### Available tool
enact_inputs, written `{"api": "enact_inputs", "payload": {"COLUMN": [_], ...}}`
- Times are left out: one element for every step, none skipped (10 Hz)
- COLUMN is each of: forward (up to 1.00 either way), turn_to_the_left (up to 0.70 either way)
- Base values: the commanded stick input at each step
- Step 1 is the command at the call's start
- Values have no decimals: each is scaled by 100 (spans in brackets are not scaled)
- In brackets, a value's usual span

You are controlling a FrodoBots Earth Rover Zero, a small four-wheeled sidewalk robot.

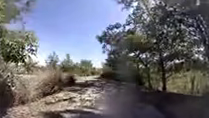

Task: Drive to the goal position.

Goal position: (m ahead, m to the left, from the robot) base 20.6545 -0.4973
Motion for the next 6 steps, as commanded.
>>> {"api": "enact_inputs", "payload": {"forward": [44,44,44,44,44,44], "turn_to_the_left": [2,2,2,2,2,2]}}
